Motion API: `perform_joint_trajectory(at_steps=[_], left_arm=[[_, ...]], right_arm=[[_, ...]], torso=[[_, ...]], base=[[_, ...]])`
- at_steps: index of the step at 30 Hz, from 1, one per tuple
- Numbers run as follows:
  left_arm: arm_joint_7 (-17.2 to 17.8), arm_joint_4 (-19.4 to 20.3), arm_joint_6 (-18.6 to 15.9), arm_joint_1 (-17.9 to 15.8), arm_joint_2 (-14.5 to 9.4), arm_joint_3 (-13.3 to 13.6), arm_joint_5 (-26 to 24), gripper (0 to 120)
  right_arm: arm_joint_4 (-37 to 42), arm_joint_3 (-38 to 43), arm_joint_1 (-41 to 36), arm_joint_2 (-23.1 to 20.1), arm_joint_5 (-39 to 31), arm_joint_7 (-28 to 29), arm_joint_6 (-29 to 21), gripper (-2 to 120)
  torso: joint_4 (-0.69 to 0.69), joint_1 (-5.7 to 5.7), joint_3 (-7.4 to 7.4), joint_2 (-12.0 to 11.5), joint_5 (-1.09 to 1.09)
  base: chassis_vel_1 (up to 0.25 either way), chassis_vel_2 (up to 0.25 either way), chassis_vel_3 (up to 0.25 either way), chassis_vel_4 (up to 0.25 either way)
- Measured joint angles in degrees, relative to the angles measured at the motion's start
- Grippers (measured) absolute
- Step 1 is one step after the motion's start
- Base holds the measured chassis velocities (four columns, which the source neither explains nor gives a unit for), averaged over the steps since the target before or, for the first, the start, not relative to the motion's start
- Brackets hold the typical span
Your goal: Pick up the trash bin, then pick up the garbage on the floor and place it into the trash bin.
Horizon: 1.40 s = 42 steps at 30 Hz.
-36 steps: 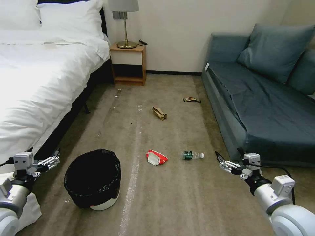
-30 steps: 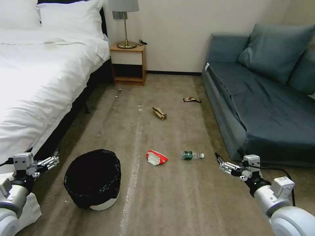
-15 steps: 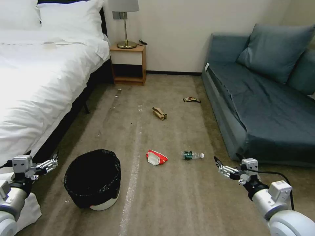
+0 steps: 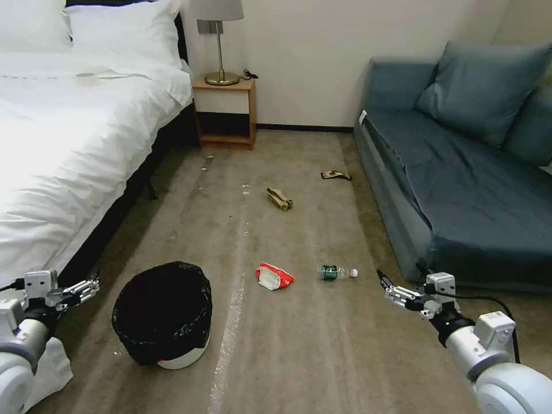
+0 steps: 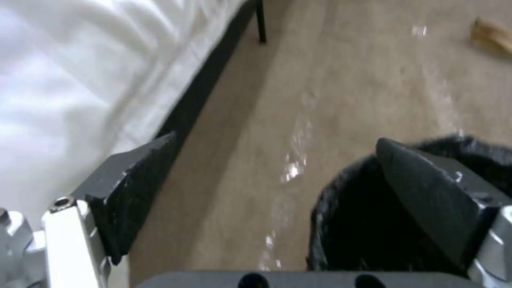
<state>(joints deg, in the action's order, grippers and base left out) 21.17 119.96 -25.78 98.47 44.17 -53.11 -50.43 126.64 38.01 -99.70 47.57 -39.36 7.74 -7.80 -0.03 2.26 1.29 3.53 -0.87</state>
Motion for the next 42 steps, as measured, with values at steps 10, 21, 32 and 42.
perform_joint_trajectory(at_steps=[10, 21, 32, 42], left_arm=[[4.0, -4.7, -10.3, -7.5, -2.4, 6.7, -2.7, 100], [3.1, -13.2, -9.9, -16.3, -0.9, 17.9, -1.4, 98], [2.9, -22.4, -8.4, -25.6, 1.0, 25.3, -0.3, 98], [3.1, -25.7, -10.0, -29.4, 3.0, 28.3, 0.1, 82]], right_arm=[[-1.2, 0.1, -0.1, 0.3, 0.2, 0.0, 0.4, 100], [-3.1, -1.1, 0.2, 1.6, 1.0, 0.0, 0.6, 100], [-4.3, -2.8, 1.5, 2.6, 1.1, 0.2, 0.6, 100], [-3.7, -4.6, 2.8, 3.1, 0.6, 0.7, 0.6, 100]], torso=[[0.01, 0.0, 0.0, 0.0, -0.01], [0.0, 0.0, 0.0, 0.0, -0.01], [0.0, 0.0, 0.0, 0.0, 0.01], [0.01, 0.0, 0.0, 0.0, -0.01]], base=[[0.0, 0.0, 0.0, 0.0], [0.0, 0.0, 0.0, 0.0], [0.0, 0.0, 0.0, 0.0], [0.0, 0.0, 0.0, 0.0]])
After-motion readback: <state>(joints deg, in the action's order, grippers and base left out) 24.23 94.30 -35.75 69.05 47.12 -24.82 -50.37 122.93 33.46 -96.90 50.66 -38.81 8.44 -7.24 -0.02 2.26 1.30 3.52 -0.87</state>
